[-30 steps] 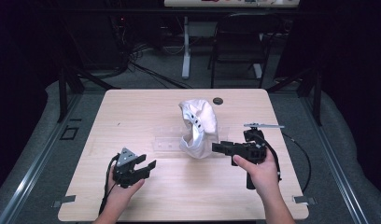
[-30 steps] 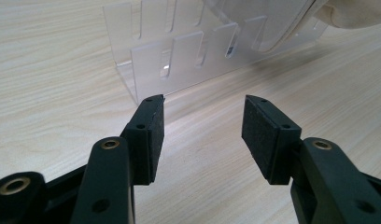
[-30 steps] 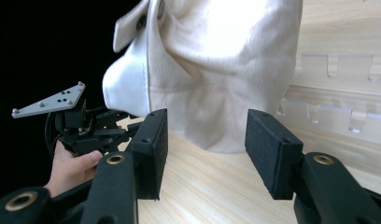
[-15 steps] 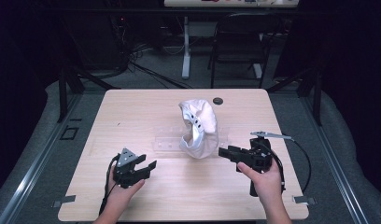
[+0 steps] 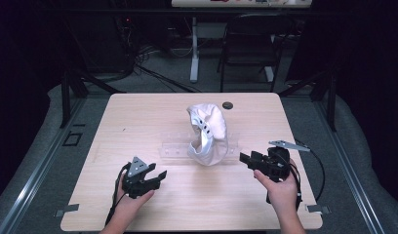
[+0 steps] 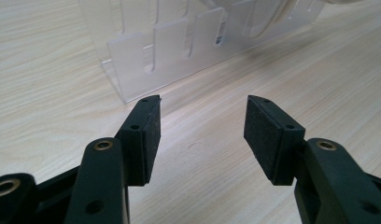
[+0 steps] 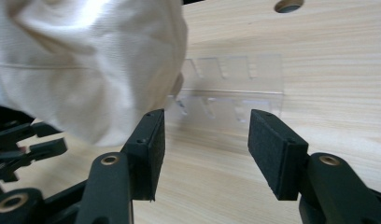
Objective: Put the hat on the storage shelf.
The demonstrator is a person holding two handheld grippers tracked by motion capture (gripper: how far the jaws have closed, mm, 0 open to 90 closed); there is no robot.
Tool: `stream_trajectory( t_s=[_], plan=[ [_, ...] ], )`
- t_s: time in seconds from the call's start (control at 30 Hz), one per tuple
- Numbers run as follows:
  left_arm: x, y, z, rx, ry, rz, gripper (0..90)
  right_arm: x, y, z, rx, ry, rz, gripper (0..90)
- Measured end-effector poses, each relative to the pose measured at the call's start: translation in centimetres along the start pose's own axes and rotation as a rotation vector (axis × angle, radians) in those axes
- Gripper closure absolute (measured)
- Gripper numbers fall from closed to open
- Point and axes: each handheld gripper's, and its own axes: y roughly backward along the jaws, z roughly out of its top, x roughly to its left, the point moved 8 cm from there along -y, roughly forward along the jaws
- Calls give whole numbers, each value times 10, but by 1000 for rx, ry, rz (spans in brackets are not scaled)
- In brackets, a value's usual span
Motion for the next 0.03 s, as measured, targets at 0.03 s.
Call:
stream_trajectory(
  t_s=[0.03],
  plan=[
    [-1,0,0,6,-7,-7,468,-3,-1,0,-6,-5,-9,468]
  ],
)
